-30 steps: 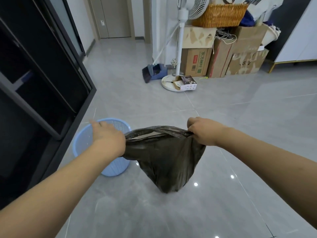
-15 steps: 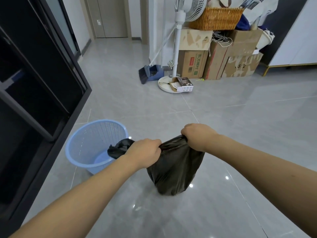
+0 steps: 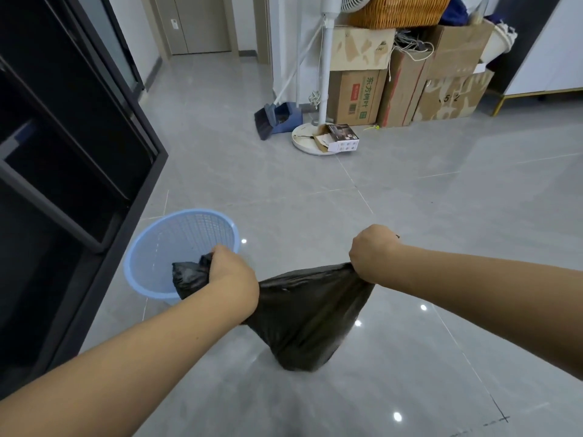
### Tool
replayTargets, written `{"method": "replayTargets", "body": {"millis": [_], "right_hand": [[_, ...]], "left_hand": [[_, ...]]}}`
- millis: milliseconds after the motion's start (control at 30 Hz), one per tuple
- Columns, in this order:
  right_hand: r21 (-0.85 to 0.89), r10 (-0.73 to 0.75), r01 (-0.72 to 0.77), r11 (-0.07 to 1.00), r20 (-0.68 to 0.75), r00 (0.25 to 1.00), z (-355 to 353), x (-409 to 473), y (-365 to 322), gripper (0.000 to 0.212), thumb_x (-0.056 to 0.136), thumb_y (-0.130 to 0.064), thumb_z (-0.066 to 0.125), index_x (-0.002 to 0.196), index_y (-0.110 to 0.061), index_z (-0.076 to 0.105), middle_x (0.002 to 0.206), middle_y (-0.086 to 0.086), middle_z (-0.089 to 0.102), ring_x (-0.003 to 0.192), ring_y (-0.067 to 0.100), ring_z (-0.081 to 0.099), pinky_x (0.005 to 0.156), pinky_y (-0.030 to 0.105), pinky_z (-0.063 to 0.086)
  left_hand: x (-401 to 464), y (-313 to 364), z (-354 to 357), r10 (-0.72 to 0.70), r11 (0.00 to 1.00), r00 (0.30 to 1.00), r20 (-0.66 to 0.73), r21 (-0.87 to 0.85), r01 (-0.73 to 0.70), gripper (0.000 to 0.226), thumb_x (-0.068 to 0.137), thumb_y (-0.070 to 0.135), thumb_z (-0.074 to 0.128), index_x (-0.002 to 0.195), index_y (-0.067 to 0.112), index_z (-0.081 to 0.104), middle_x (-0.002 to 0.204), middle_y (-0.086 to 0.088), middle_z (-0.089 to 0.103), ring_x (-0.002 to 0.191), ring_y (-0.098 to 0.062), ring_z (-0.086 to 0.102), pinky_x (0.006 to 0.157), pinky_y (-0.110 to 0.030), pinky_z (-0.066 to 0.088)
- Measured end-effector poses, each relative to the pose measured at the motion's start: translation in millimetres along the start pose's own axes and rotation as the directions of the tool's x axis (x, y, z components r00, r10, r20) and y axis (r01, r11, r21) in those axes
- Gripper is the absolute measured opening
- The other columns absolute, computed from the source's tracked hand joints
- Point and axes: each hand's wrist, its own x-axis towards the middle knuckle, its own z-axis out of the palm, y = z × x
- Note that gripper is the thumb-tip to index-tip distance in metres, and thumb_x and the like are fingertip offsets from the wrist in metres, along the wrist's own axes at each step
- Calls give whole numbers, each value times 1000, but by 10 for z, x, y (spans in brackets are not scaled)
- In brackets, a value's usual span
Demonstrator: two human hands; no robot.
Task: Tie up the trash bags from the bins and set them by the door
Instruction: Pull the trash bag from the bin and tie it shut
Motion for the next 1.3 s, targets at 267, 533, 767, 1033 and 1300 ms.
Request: {"method": "replayTargets", "body": {"millis": [267,533,767,1033,1300], "right_hand": [[302,-224,26,953,645,730,-167,-59,40,53,91,-58,41,79,-16,71,48,-6,47,55,14,46,72,24,42],[543,-578,-366,-756,-291,763,77,176,250,40,90,-43,48,57,-22,42,46,-10,18,48,10,19,43,19,26],[80,-157,-147,-986,-130,979,-134,450,-135,29,99,-33,40,75,-22,52,49,-9,56,37,8,40,39,16,30],[130,-183,-165,-978,-138,973,-50,559,-415,27,101,-22,39,113,-13,61,49,-4,44,61,14,45,69,29,46],[516,-455,-266,-814,-283,844,-14,519,-724,20,92,-30,53,92,-22,71,49,-8,25,52,11,24,43,20,20]], "left_hand": [[-48,-76,226,76,839,997,28,-541,-49,22,90,13,47,107,12,60,114,-8,62,97,-28,60,80,-37,50],[-126,-139,380,-190,862,965,-180,-502,76,18,93,25,47,101,15,59,84,-2,62,82,-26,66,63,-34,49],[-229,268,66,6,965,1000,21,-261,0,33,86,18,49,117,13,60,114,-5,60,99,-31,60,65,-37,41],[-478,231,-160,238,929,949,-208,-236,-285,13,89,3,43,79,12,46,99,-9,62,65,-20,46,79,-40,37],[-460,-358,-130,-4,693,938,-345,-678,-246,16,93,28,35,78,23,34,64,5,38,53,-12,37,48,-30,26]]}}
